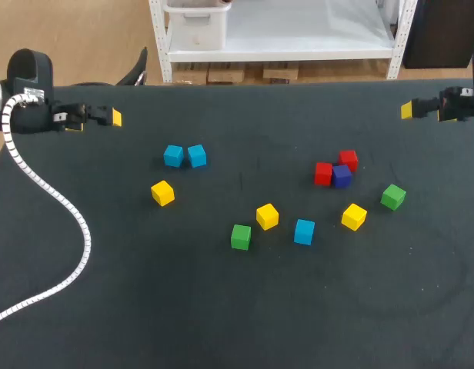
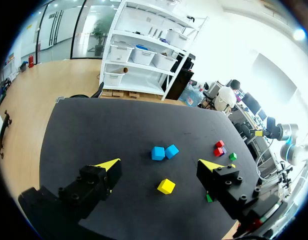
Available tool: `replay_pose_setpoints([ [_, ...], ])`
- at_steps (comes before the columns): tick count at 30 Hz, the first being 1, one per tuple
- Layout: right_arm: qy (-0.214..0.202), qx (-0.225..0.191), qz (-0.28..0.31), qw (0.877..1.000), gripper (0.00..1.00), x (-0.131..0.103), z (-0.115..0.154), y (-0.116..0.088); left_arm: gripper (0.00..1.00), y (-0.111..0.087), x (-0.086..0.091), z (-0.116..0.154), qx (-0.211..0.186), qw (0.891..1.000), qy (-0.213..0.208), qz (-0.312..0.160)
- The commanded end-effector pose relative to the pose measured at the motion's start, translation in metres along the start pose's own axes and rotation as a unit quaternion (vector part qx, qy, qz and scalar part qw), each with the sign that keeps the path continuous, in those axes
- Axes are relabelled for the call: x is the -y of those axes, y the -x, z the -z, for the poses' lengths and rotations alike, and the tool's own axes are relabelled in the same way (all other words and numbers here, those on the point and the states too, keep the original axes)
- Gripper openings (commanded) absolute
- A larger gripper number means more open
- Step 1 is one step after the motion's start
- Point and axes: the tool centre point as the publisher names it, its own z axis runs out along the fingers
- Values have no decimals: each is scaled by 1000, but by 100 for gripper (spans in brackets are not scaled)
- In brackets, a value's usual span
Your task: Place the blue cubes, place green cubes on the blue cubes, place the yellow cubes on the green cubes, then place the red cubes on the yellow cubes, and place purple cube on the red cubes.
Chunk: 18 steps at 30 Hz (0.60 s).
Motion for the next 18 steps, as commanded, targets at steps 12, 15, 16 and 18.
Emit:
replay_pose_setpoints([
  [12,217,-124,421,872,100,31,1,22,100,0,0,0,0,1000,1,0],
  [15,335,-152,483,795,100,42,12,25,100,0,0,0,0,1000,1,0],
  [16,363,-156,509,765,100,45,17,25,100,0,0,0,0,1000,1,0],
  [18,363,-156,509,765,100,45,17,25,100,0,0,0,0,1000,1,0],
])
